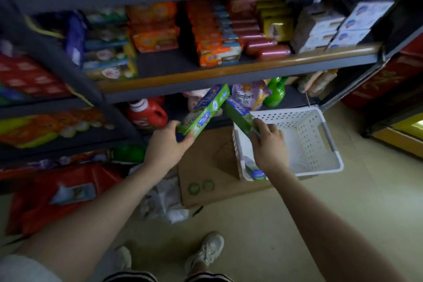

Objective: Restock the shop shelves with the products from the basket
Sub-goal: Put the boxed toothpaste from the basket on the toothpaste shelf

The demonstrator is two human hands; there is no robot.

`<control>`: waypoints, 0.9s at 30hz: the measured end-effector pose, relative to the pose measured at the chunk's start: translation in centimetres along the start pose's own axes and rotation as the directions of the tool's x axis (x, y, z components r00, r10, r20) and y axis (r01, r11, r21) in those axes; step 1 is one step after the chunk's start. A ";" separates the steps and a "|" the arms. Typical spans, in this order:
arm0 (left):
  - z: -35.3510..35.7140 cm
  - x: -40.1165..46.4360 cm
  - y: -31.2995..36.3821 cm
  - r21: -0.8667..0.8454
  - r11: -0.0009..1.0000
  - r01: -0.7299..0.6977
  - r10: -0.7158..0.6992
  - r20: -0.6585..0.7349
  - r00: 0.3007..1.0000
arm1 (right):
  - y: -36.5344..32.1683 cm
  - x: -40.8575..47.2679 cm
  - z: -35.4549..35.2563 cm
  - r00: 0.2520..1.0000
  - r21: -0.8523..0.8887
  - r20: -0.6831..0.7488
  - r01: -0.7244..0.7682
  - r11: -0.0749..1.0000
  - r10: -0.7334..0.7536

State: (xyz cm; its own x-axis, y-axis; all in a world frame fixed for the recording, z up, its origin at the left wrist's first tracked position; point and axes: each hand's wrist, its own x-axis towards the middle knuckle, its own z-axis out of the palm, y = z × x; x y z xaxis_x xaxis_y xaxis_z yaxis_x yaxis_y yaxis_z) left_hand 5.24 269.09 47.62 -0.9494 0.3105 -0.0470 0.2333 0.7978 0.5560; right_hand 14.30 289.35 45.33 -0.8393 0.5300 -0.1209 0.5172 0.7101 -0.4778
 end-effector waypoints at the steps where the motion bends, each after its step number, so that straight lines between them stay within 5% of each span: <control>1: -1.7 -0.6 -1.7 -0.018 1.000 -0.006 0.006 -0.026 1.000 | -2.3 -0.3 0.4 0.998 0.003 0.009 0.058 0.998 -0.058; 10: -19.0 -7.9 -20.8 -0.120 0.992 -0.034 0.002 -0.261 0.965 | -25.8 -7.3 9.4 0.889 0.166 0.015 0.450 0.878 -0.458; 17: -30.7 -10.7 -35.1 -0.113 0.990 0.086 -0.125 -0.405 0.906 | -40.2 -12.2 16.4 0.927 0.372 -0.057 0.364 0.854 -0.370; 22: -33.0 -6.6 -38.3 -0.076 0.981 0.178 -0.193 -0.393 0.899 | -47.2 -11.2 18.1 0.952 0.237 -0.161 0.292 0.927 -0.259; 27: -30.8 -1.6 -39.2 0.047 0.969 0.241 -0.216 -0.304 0.928 | -51.5 -8.8 21.2 0.980 -0.042 -0.004 0.199 0.979 -0.199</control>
State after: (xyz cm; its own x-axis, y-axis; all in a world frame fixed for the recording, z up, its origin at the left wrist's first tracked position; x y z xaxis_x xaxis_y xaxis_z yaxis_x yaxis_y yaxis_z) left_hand -8.86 221.45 51.46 -0.9952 -0.0413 0.0884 0.0072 0.8724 0.4887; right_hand -8.48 238.26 52.61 -0.9249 0.3797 -0.0202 0.3465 0.8199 -0.4558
